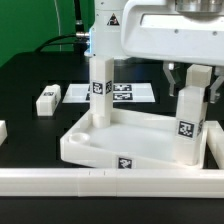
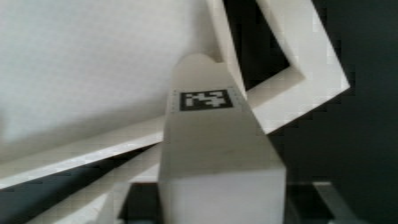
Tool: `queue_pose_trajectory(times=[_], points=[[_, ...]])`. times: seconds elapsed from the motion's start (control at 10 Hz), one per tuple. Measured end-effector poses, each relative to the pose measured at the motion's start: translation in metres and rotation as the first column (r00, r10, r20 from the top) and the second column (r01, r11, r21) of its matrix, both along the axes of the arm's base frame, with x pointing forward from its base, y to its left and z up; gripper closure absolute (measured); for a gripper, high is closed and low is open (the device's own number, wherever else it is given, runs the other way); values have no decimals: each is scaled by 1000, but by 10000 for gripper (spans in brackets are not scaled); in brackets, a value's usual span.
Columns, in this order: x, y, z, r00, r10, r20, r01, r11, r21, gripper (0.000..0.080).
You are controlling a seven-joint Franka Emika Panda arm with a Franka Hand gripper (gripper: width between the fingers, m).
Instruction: Assemble desk
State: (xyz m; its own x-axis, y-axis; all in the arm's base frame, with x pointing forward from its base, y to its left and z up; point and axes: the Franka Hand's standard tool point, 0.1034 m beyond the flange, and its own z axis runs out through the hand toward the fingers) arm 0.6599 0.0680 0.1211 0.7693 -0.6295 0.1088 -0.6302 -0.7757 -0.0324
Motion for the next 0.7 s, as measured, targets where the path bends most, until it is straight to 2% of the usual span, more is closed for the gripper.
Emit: queue_pose_trajectory(times=[0.1, 0.3, 0.4, 0.5, 0.6, 0.7], points=[[-1, -4, 1, 998, -57, -4, 57, 998, -18, 507], [-1, -7, 0, 999, -53, -4, 53, 998, -23, 507], [-1, -6, 2, 999, -49, -3, 49, 999, -23, 324], [0, -3, 11, 1000, -22, -1, 22, 1000, -17, 210], [-2, -2, 23, 1000, -1, 7, 1, 1000, -8, 210], [-11, -9, 36, 999, 42, 8, -42, 999, 2, 162]])
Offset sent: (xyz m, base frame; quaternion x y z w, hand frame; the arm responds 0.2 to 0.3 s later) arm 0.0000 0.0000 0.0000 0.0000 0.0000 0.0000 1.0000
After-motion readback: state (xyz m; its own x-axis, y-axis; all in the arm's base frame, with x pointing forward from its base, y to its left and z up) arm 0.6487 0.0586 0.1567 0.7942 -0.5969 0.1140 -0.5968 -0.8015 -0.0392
